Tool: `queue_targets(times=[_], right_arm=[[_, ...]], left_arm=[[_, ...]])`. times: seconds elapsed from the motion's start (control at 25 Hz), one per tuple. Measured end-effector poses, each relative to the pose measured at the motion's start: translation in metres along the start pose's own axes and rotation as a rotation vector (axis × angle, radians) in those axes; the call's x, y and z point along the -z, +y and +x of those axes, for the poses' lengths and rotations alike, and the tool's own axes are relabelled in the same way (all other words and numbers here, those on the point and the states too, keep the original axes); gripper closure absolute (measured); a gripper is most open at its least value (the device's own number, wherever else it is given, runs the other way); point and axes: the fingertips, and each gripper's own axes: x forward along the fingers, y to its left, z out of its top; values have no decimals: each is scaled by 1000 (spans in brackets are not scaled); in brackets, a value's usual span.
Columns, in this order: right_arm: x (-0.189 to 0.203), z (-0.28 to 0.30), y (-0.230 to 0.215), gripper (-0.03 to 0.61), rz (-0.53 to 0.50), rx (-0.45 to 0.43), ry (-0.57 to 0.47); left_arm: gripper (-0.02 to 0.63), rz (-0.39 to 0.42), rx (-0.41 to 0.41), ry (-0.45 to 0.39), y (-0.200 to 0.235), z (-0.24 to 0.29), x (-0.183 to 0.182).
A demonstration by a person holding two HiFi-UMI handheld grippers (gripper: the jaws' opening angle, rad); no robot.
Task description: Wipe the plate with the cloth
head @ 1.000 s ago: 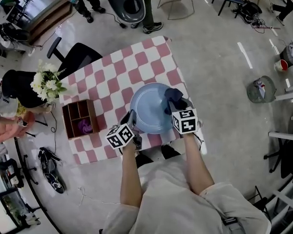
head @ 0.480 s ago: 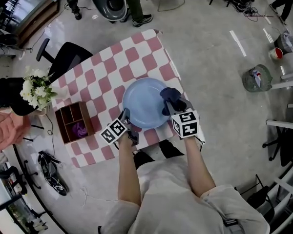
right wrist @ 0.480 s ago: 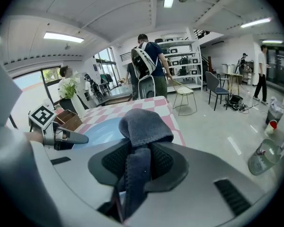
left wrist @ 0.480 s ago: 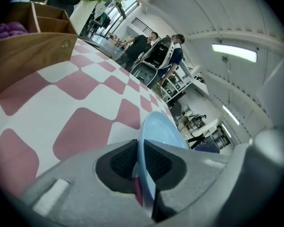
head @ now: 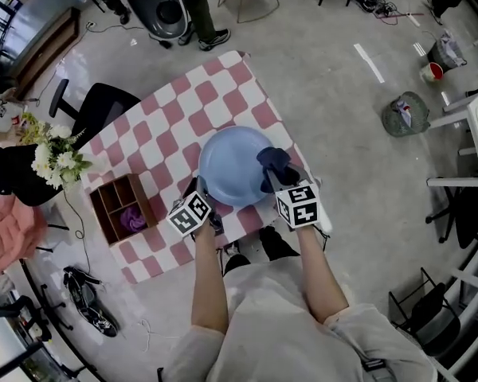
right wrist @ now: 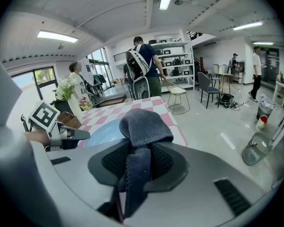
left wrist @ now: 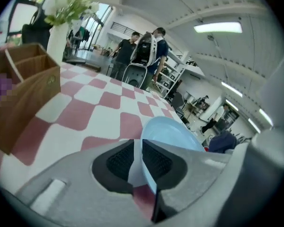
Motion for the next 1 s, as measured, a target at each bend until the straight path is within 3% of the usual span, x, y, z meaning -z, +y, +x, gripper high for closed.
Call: queue_targets(times=[0.12,0.28,0.6,1.0], right_arm=[[5,-8,12,475,29,19,-18],[10,-19,28,476,52,45,-41],[22,-44,69,474,100,73,-79],[51,-65,120,476,150,109,-123]], left_arm=[[572,150,11,-62,-11,-19,-13],[572,277,165,-79,-43,-43,-12],[601,310,317,-78,-57,-94,-2],[604,404,439,-49,-47,-139,22]])
